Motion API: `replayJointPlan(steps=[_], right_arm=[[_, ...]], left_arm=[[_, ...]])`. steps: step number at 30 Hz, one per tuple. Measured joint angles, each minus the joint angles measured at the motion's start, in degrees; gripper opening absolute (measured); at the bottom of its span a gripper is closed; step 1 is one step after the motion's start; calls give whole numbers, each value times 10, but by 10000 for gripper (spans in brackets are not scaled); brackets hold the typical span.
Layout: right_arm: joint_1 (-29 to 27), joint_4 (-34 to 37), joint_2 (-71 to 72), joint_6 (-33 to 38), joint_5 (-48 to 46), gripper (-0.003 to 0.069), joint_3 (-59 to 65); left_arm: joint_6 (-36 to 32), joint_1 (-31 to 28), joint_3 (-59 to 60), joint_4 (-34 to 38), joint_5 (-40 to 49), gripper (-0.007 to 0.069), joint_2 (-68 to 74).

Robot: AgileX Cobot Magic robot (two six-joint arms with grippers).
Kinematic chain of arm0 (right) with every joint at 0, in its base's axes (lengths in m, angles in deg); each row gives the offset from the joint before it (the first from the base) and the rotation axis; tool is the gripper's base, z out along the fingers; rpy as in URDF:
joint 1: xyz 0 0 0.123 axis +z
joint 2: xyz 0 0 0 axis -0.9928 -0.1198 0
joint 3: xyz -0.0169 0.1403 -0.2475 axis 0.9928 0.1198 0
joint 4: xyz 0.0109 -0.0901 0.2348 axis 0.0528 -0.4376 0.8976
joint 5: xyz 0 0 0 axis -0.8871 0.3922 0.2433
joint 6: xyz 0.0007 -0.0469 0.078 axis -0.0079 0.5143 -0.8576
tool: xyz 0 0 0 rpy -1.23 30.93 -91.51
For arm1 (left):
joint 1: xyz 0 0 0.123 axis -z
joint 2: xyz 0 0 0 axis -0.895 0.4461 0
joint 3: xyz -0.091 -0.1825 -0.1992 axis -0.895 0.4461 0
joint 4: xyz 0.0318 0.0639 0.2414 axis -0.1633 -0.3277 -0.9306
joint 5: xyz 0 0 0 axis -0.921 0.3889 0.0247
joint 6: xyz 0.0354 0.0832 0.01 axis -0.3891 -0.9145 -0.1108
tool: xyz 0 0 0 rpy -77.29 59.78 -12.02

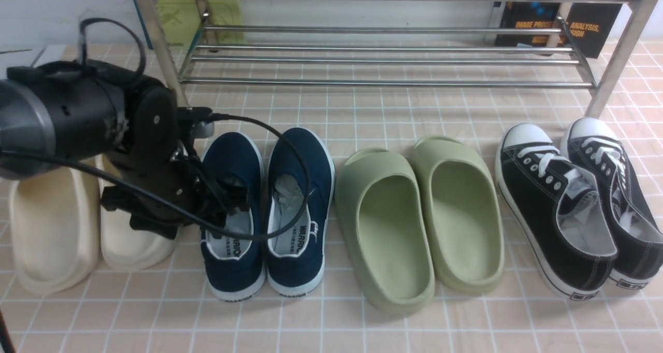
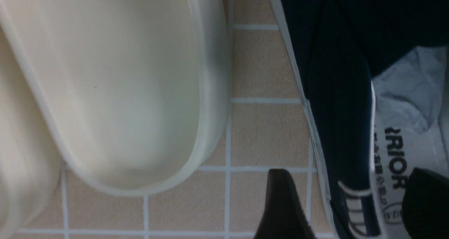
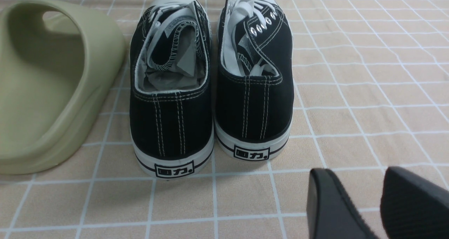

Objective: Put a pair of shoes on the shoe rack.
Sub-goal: Use the left arm to grab the shoe closest to it, then use the left arm to put a shoe into the shoe rack

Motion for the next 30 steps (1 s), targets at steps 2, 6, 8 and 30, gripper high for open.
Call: replayJointPlan(steps=[2, 6, 8, 30], right_arm=[[0, 0, 0, 0, 0, 240, 0], [0, -3, 0, 0, 0, 240, 0], [0, 0, 0, 0, 0, 240, 0], [0, -3, 0, 0, 0, 240, 0]], left_arm=[[1, 0, 0, 0, -11, 440, 14], [1, 0, -1, 0, -18, 360, 34], [1, 0, -1, 0, -20, 251, 47], [-82, -75, -285, 6, 124, 36, 39]])
